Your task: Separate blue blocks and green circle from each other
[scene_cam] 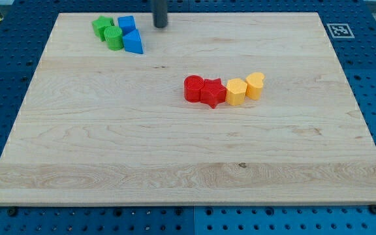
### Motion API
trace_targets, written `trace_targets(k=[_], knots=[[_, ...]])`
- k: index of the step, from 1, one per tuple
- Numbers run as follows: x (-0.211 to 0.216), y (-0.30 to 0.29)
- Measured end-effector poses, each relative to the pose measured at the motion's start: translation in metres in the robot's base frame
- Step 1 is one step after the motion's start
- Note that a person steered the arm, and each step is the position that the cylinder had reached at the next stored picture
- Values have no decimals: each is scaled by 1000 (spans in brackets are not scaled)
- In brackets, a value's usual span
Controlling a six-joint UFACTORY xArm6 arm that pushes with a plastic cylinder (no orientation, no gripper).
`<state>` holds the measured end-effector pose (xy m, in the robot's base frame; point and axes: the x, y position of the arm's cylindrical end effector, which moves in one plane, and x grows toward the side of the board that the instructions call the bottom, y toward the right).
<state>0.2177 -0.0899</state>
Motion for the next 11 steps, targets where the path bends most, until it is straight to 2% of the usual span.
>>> trace_targets(k=[1, 6, 7, 9, 10, 11], knots=[[-8, -38], [58, -47], [63, -69], [86, -54], [100, -22], [114, -39]])
